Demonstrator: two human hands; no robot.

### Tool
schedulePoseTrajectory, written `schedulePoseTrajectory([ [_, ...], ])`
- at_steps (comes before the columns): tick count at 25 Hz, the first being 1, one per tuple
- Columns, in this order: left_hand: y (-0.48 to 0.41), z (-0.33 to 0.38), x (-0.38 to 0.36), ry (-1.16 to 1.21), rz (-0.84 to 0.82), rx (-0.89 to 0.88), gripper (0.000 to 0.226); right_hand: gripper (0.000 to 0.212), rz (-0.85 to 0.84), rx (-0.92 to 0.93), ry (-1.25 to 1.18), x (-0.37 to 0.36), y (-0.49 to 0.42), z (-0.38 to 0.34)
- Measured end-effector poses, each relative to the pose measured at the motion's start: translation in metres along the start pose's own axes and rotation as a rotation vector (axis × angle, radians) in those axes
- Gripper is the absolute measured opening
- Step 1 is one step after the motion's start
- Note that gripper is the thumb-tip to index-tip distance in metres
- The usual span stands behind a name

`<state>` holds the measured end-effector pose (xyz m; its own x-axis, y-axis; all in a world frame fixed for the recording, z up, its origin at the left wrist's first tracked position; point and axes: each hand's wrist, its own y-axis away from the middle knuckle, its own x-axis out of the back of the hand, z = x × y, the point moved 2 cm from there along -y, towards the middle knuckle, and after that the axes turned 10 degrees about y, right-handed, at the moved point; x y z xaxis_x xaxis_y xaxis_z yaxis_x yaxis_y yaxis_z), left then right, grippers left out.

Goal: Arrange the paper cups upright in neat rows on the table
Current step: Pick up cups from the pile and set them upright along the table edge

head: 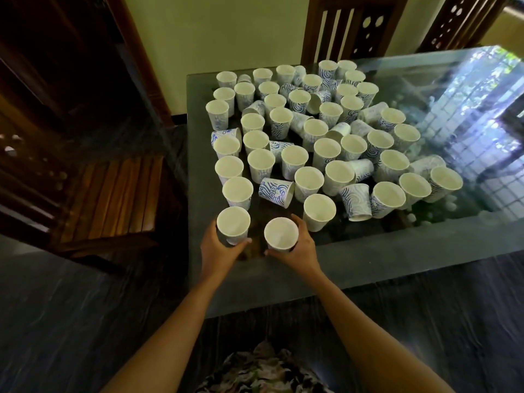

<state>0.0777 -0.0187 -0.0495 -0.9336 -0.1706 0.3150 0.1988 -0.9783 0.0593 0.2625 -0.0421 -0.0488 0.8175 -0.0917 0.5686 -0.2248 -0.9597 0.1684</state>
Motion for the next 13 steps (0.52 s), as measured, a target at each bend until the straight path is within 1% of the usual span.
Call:
schedulePoseTrajectory([
  [2,-0.002,0.005,-0.005,0.034,-0.005,0.021,0.082,0.098,0.057,-0.041,-0.07,0.0,-0.001,0.0],
  [6,-0.008,0.0,-0.008,0.062,0.025,0.049,0.08,0.077,0.071,-0.027,-0.07,-0.003,-0.001,0.001],
  [8,-0.006,-0.001,-0.009,0.052,0.015,0.032,0.077,0.074,0.103,-0.005,-0.076,-0.001,0.002,0.004],
  [13,0.015,0.001,-0.019,0.05,-0.046,-0.096,0.065,0.075,0.207,0.097,-0.047,0.018,0.016,0.018],
])
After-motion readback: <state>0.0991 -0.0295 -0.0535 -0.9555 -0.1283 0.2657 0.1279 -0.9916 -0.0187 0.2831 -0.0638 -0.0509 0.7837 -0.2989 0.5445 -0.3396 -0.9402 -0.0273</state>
